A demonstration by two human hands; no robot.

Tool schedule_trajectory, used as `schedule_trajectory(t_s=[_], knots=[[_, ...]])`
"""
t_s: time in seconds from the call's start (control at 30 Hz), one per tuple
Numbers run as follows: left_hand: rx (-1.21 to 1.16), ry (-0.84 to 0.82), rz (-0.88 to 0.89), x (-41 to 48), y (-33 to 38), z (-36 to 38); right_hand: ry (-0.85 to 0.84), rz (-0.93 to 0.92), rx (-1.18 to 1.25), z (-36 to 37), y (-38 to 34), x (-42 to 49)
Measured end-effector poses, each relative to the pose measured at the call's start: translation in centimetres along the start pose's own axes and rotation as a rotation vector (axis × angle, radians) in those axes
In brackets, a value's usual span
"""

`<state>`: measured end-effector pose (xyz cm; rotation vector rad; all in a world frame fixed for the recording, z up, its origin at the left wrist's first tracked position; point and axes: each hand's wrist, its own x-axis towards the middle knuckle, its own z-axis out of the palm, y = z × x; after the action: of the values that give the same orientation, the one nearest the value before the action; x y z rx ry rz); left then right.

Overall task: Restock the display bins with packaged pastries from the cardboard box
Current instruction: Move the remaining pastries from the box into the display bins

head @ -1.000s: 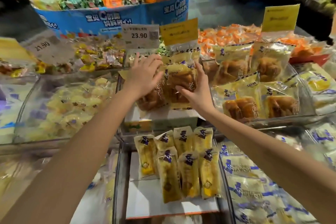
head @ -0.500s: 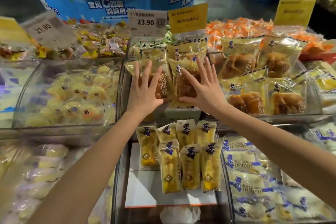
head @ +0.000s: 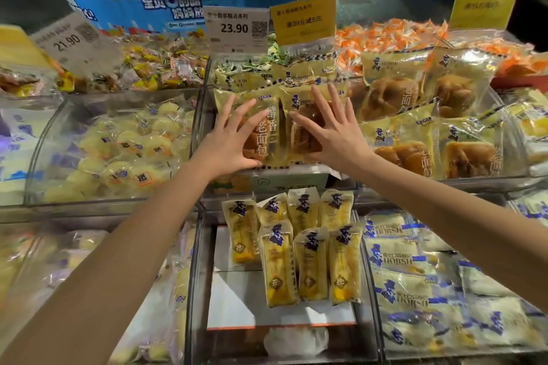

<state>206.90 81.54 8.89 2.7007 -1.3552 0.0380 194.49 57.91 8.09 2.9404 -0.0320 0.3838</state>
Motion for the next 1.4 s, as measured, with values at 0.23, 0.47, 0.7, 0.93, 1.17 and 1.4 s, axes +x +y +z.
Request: schedule_trajectory(t_s=[0.23,0.47,0.7,0.93,1.17,1.4], knots=[[-0.031,-0.073,-0.027,0.2,1.3,-0.1,-0.02,0.0,0.024,0.2,0.2,0.2],[0.092,-0.087,-0.068,-0.5,2.6,-1.5,-0.047,0.01,0.068,-1.4,0.0,-1.5],[0.113,-0.027,-0.027,-2.4,5.6,-4.7,-0.127,0.023,0.171,-6.1,-0.5,-4.6],[0.145,0.002,0.083,-5.2,11.4,-7.6,-0.106,0.123,0.212,-12.2,0.1,-11.4],[0.054,0.009,0.252,-6.2,21.2,-7.6,-0.157,0.266,0.237,-15.0,3.3,-22.3],[0.06,-0.004,0.553,-5.6,35.0,-6.0,-0.15,0.471,0.185,-16.5,8.9,-36.1]])
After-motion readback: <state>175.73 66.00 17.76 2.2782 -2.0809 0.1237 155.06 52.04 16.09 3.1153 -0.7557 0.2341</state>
